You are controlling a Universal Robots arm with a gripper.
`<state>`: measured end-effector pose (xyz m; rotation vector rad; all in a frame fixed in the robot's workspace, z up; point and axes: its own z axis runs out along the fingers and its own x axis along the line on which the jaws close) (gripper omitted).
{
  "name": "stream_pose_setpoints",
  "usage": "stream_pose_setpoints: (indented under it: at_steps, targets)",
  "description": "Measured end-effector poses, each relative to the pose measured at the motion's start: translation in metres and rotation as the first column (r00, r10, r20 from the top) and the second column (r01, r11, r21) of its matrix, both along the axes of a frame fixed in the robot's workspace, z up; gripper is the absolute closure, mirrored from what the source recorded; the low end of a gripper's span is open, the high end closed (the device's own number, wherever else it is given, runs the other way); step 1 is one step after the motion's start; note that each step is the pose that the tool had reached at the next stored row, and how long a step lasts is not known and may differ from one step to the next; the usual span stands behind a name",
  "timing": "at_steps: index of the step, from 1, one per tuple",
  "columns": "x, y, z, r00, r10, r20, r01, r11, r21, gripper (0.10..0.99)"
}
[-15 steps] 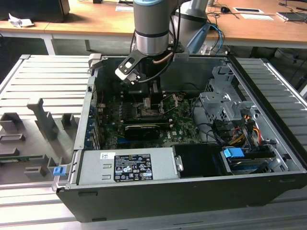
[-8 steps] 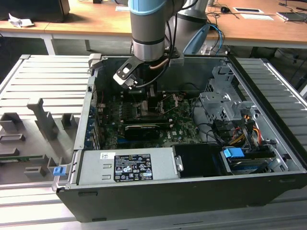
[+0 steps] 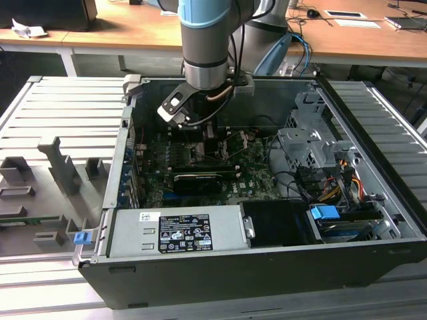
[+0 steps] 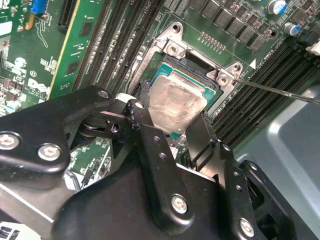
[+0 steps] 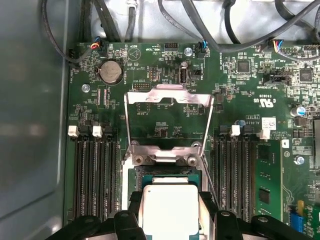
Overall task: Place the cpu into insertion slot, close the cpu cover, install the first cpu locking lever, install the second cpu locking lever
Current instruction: 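Place the cpu into insertion slot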
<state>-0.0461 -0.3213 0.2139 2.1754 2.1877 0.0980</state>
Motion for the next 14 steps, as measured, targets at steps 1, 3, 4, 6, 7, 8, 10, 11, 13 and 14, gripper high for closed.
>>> stream_pose_setpoints:
  at_steps: [1,3,4,6,7,8,10,11,13,14]
  targets:
    - [0.0001,0.0002,-0.0012,1.0,0.0,0.0,0.0,1.0,0.0,0.557]
    - [-0.0001,0.0004,-0.0033,1.0,-0.001,-0.0001,0.001,1.0,0.0,0.557]
    - [0.0,0.0005,-0.0044,1.0,-0.001,-0.0001,0.001,1.0,0.0,0.557]
    - [-0.0001,0.0015,-0.0058,1.0,-0.003,-0.0001,0.003,1.0,0.0,0.557]
    - [0.0,0.0019,-0.0063,0.9999,-0.013,0.0,0.013,0.9999,0.0,0.557]
    - [0.0,0.0021,-0.0069,0.9998,-0.019,0.0,0.019,0.9998,0.0,0.557]
    - [0.0,0.0026,-0.0079,0.9998,-0.019,0.0,0.019,0.9998,0.0,0.557]
    - [-0.0001,0.003,-0.0086,0.9998,-0.019,-0.0001,0.019,0.9998,0.0,0.557]
    - [0.0,0.0037,-0.0099,0.9998,-0.019,-0.0001,0.019,0.9998,0.0,0.557]
    - [0.0,0.0041,-0.0105,0.9998,-0.019,-0.0002,0.019,0.9998,0.0,0.557]
